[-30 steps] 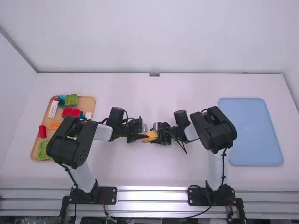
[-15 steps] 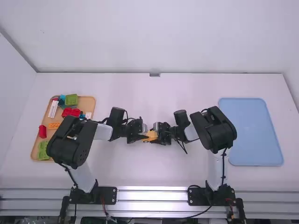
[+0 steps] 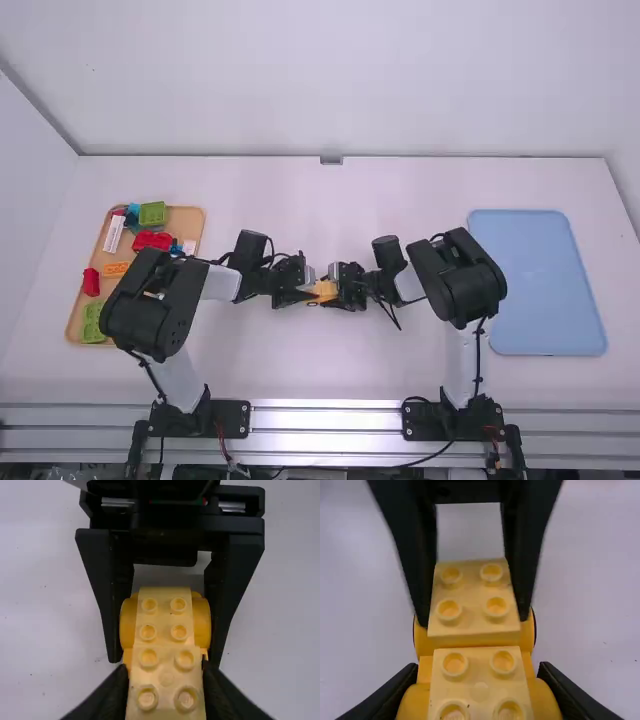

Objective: Assemble lego blocks to make yellow taxi

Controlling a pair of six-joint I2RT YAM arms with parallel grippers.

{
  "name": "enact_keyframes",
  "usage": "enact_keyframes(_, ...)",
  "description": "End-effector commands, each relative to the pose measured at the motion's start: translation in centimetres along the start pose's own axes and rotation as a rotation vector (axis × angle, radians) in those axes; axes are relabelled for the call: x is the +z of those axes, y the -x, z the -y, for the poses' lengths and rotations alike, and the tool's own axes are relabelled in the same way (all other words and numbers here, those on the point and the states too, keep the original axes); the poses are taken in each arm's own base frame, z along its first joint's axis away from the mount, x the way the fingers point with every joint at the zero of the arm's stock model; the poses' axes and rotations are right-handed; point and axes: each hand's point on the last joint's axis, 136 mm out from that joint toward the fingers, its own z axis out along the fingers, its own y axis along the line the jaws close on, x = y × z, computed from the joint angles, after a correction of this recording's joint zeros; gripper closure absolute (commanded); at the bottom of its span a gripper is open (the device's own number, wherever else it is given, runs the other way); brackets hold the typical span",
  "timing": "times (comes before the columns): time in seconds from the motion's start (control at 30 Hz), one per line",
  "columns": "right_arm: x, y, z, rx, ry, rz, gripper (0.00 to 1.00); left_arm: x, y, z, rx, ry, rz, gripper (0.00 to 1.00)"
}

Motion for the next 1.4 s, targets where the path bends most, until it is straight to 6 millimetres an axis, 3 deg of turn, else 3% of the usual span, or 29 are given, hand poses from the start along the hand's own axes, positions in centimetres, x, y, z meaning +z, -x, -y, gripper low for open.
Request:
enact_keyframes(0.0, 0.2, -0.5, 0.0, -0.002, 0.001, -0.011, 0.50, 0.2, -0.4, 0.2, -0.003, -0.007, -0.012, 0.56)
enact_keyframes(0.07, 0.2, -0.5, 0.0, -0.002, 0.000, -0.012, 0.50, 0.2, -0.1, -0.1, -0.012, -0.001, -0.008, 0.47)
enact_keyframes(0.2, 0.1, -0.5, 0.1, -0.001, -0.002, -0.012, 0.50, -0.7, 1.2, -1.4, -0.026, 0.023, 0.004, 0.39)
enact_keyframes(0.33, 0.1, -0.5, 0.1, 0.001, -0.001, -0.011, 0.49, -1.4, 3.2, -1.8, -0.002, 0.021, 0.037, 0.36)
enact_keyframes(0.47, 0.2, -0.5, 0.0, 0.001, 0.001, -0.012, 0.50, -1.5, 3.4, -2.0, 0.004, 0.029, 0.029, 0.35)
enact_keyframes(0.53, 0.2, -0.5, 0.0, 0.001, 0.000, -0.012, 0.49, -1.5, 3.2, -1.7, -0.012, 0.018, 0.022, 0.41)
enact_keyframes(0.67, 0.1, -0.5, 0.0, 0.002, -0.001, -0.012, 0.50, -1.7, 2.5, -1.3, -0.054, 0.003, 0.004, 0.95)
enact_keyframes(0.7, 0.1, -0.5, 0.0, 0.002, -0.001, -0.012, 0.50, -1.8, 2.4, -1.2, -0.057, 0.003, 0.002, 0.98)
enact_keyframes(1.1, 0.2, -0.5, 0.0, 0.001, 0.001, -0.012, 0.50, -1.1, -0.9, -0.7, -0.118, 0.013, -0.133, 0.98)
enact_keyframes(1.37, 0.2, -0.5, 0.0, 0.001, 0.000, -0.011, 0.50, 0.6, -1.8, 1.3, -0.107, -0.060, -0.153, 0.98)
